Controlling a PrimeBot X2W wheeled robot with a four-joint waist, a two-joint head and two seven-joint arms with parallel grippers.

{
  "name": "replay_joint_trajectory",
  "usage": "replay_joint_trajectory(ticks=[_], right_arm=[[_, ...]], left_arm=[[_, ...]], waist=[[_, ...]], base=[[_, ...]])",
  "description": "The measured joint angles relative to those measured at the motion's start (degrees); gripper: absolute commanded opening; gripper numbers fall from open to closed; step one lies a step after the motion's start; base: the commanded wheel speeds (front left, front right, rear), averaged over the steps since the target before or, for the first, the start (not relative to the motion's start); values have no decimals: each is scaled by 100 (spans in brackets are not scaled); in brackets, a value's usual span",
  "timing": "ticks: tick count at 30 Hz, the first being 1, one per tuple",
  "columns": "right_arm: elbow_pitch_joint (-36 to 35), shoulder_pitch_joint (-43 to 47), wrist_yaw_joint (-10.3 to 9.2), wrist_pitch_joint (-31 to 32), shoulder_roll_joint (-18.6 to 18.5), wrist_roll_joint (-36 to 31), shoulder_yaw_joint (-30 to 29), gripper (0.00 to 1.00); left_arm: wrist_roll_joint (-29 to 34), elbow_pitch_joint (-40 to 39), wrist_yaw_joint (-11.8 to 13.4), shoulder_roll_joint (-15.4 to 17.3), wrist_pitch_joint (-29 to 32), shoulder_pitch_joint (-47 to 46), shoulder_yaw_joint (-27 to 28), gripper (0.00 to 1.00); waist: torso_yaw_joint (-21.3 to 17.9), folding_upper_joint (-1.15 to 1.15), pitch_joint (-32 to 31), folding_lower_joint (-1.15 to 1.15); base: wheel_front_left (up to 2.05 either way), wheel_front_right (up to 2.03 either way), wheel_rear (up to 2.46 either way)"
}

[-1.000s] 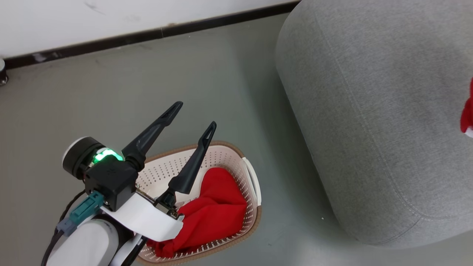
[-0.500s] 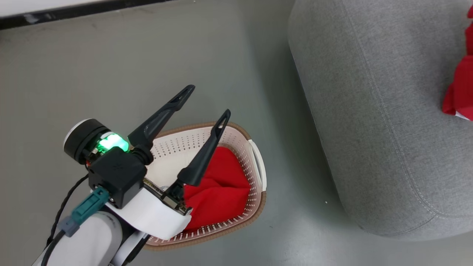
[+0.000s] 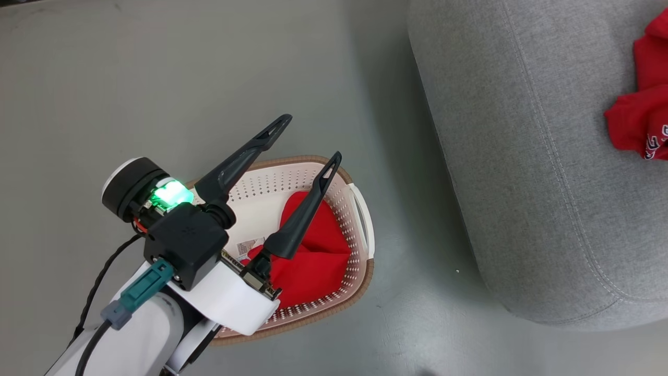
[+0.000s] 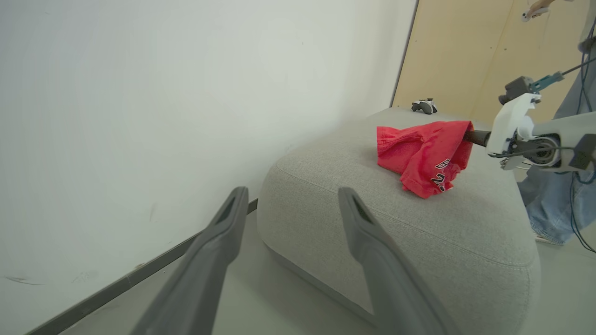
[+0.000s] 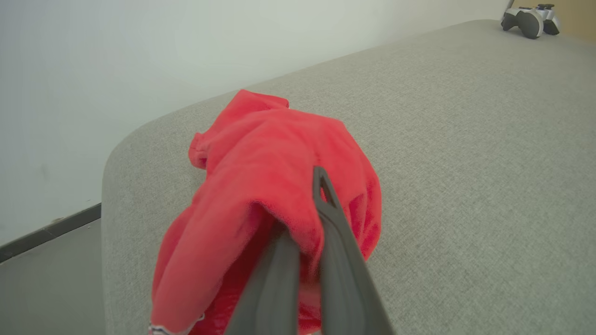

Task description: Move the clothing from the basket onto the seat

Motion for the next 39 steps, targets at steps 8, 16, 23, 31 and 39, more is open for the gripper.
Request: replay_joint_trajectory(ticks=[8,16,23,31,39], right_arm=[[190,87,0,-68,224,-1,-30,84],[260,224,0,-123,326,3,-58,100],[190,506,0,-134,490,1,10,100],[-359,733,0,-164,549,-167,199,100],[-1156,832,0,-166,556,-500,331,100]], left_arm=[[-3,152,-7,-34,-74,-1,-19,100],[-12,350,-56,-133,-209,-1,-57,100],[-67,568,-56,-210,-389,5,-58,100],[-171,770,-46,-222,-601,171,7,100],[-264,914,71,-222,-800,477,134,100]], waist=[[-63,0,-63,0],[-138,0,-206,0],[-203,0,-389,0],[-256,0,-653,0],[-256,0,-953,0]], base=[[0,0,0],[0,0,0],[0,0,0],[0,0,0],[0,0,0]])
